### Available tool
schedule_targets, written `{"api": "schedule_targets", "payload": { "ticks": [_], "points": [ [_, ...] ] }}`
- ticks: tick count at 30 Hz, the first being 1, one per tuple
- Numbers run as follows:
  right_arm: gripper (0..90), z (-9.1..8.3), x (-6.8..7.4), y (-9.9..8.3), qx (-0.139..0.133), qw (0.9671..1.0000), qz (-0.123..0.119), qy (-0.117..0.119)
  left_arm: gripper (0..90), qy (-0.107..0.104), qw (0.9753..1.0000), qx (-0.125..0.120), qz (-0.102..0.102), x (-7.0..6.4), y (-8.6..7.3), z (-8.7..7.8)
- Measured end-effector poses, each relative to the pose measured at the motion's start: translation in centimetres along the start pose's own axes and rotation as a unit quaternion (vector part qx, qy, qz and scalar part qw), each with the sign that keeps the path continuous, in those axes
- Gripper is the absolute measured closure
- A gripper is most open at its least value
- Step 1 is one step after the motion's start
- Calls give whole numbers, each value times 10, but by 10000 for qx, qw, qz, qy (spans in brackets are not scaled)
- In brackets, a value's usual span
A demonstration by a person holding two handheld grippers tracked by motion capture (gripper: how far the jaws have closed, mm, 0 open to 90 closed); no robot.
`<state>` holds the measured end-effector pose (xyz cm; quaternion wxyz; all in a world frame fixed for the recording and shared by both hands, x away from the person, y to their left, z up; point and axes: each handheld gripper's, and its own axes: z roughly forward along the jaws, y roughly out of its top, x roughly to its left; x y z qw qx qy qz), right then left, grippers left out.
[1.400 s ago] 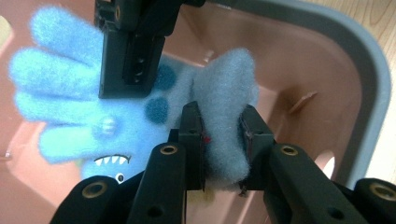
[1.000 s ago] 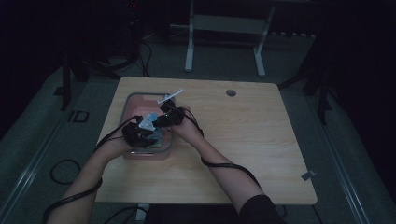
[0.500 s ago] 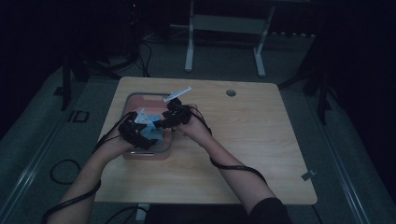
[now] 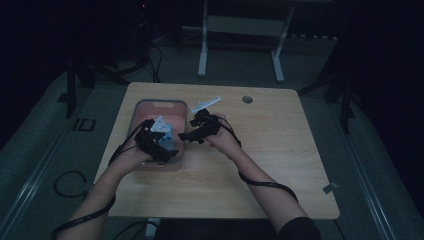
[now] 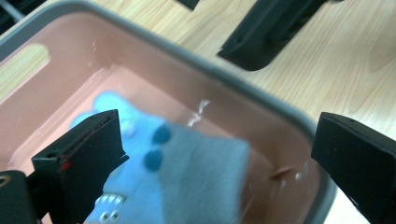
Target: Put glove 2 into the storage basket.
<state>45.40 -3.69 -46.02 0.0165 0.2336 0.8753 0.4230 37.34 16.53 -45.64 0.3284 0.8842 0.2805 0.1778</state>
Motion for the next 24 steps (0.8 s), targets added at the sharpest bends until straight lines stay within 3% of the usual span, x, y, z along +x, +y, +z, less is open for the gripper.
{"api": "schedule_targets", "payload": {
  "ticks": [7, 14, 24],
  "points": [
    [186, -11, -8, -13, -8, 10000, 26, -48, 19, -224, 9993, -301, 88, -15, 13, 4],
    [184, -22, -14, -24, -27, 9999, 51, -127, 19, -534, 9977, -382, 149, -30, 26, 13],
    [181, -38, -23, -40, -72, 9996, 104, -258, 19, -786, 9951, -459, 373, -50, 40, 31]
  ]
}}
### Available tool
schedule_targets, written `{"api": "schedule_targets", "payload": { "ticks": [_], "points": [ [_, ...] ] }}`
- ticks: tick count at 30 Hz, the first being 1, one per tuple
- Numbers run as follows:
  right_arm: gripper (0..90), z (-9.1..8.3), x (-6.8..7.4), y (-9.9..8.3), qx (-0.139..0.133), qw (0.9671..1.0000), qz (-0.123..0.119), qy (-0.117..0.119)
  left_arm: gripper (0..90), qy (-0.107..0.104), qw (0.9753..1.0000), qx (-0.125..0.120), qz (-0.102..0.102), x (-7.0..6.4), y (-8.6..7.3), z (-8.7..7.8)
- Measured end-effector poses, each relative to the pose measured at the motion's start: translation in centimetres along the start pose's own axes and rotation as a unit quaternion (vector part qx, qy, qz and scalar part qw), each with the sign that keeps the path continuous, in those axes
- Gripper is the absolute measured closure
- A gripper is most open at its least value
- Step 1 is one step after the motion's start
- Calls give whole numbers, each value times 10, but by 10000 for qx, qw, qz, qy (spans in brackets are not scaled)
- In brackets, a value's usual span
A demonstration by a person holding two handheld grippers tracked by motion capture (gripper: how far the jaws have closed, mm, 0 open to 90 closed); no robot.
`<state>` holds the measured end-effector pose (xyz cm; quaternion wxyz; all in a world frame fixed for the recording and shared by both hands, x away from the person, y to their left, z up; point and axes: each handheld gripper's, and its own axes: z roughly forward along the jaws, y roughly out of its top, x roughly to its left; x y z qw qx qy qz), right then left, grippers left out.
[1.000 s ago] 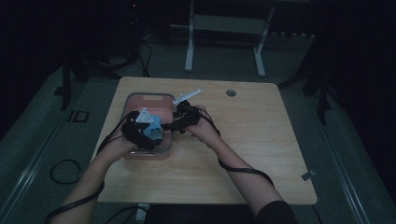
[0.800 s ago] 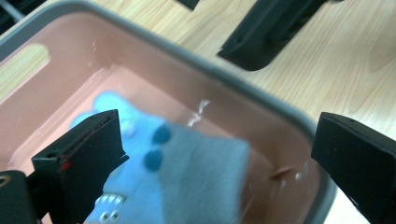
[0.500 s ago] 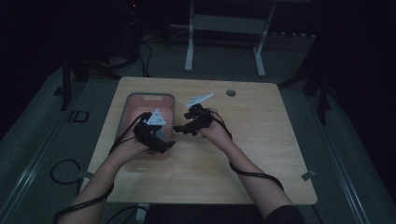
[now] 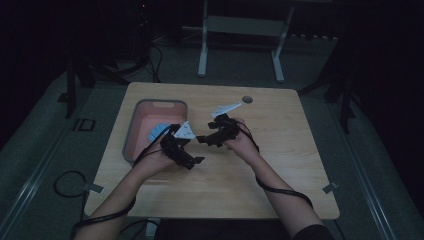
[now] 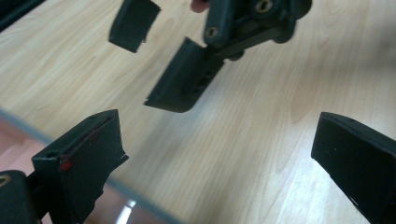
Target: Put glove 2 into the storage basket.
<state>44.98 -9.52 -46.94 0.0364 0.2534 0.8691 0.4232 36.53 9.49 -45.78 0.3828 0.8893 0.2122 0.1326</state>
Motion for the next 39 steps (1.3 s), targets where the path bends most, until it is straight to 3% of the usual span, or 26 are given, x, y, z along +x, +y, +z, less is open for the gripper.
{"api": "schedule_targets", "payload": {
  "ticks": [18, 32, 39],
  "points": [
    [172, -20, -18, -36, 100, 9995, 75, -276, 19, -386, 9989, -108, 238, -26, 16, 30],
    [169, -37, -29, -67, 108, 9989, 250, -375, 19, -519, 9979, -72, 387, -40, 16, 47],
    [168, -41, -31, -81, 94, 9987, 327, -386, 20, -686, 9966, -62, 456, -50, 14, 61]
  ]
}}
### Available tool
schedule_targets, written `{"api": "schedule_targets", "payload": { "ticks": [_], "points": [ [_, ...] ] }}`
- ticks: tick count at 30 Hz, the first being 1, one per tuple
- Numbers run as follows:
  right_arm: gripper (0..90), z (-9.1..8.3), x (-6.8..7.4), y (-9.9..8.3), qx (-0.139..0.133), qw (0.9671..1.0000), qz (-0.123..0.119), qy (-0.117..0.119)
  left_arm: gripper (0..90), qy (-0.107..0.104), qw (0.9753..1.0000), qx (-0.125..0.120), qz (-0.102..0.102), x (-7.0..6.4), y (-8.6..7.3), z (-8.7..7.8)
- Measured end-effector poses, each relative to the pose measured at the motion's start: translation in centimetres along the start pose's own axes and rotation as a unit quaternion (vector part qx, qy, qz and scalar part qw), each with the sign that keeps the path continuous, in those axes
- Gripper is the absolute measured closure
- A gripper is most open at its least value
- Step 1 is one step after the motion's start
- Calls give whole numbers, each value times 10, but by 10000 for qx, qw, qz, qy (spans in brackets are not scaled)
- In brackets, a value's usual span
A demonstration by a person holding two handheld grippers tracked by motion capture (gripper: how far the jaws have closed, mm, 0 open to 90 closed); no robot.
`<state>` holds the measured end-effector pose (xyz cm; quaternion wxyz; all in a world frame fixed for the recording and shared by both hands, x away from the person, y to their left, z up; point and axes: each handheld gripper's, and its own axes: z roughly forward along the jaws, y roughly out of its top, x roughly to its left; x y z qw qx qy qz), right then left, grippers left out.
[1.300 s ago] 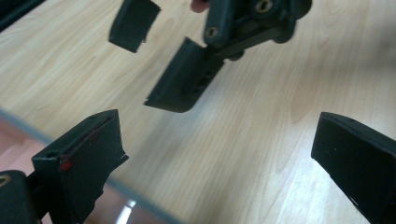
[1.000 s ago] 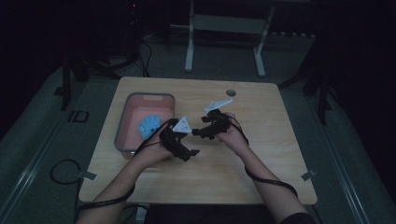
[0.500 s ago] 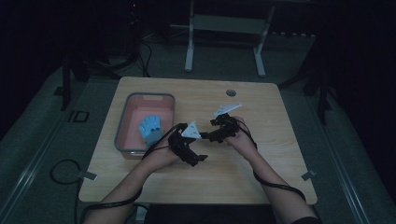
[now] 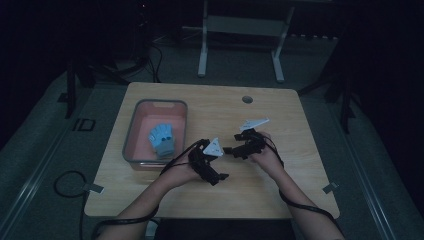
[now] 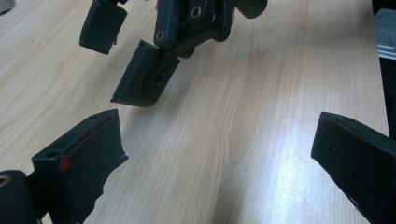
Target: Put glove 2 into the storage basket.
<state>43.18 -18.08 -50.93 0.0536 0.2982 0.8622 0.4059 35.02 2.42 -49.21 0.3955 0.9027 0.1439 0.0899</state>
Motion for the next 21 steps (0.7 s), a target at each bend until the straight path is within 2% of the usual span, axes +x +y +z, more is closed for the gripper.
{"api": "schedule_targets", "payload": {
  "ticks": [4, 12, 21],
  "points": [
    [168, -1, -2, -7, 24, 10000, 27, -21, 19, -20, 10000, 10, 22, -2, -1, 5],
    [169, -6, -7, -24, 74, 9999, 90, -63, 19, -190, 9997, 78, 126, -11, -2, 20],
    [169, -13, -13, -37, 71, 9997, 147, -204, 19, -296, 9995, 71, 68, -13, -3, 33]
  ]
}}
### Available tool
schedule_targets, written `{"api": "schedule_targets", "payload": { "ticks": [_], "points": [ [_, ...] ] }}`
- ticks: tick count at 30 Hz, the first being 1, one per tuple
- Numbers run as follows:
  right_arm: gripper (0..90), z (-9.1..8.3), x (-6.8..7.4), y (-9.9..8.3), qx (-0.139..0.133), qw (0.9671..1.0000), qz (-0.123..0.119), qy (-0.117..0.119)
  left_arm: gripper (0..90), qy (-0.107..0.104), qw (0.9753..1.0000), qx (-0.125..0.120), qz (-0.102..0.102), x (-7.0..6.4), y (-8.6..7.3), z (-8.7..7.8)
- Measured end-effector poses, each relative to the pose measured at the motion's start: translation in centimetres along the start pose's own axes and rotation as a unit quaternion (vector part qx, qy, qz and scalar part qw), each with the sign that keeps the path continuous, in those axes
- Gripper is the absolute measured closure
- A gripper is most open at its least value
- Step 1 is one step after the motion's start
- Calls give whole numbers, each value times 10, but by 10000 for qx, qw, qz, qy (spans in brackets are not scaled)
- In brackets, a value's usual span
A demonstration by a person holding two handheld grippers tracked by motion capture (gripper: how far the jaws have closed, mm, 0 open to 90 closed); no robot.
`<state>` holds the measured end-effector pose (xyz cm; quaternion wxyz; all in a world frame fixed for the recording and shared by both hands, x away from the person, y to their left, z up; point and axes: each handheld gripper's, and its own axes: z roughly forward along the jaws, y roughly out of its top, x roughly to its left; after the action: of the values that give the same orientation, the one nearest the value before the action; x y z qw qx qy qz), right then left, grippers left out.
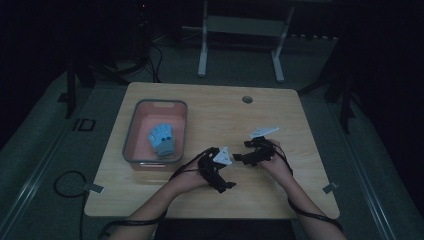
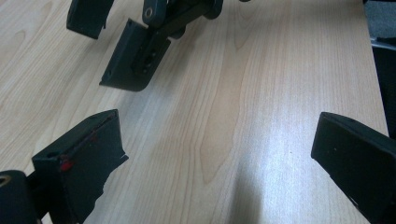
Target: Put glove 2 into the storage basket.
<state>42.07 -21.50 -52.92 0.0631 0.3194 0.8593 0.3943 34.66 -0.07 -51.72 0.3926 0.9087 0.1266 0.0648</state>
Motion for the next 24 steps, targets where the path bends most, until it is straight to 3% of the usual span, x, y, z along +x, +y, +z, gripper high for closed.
{"api": "schedule_targets", "payload": {
  "ticks": [12, 16, 24],
  "points": [
    [165, -7, -9, -16, -118, 9998, 76, -116, 19, -87, 9998, -55, -141, 1, -7, 14],
    [149, -10, -12, -21, -167, 9997, 22, -186, 19, -114, 9997, -73, -180, 1, -8, 14],
    [149, -17, -20, -35, -133, 9995, 147, -252, 19, -73, 9996, -86, -254, 3, -15, 12]
  ]
}}
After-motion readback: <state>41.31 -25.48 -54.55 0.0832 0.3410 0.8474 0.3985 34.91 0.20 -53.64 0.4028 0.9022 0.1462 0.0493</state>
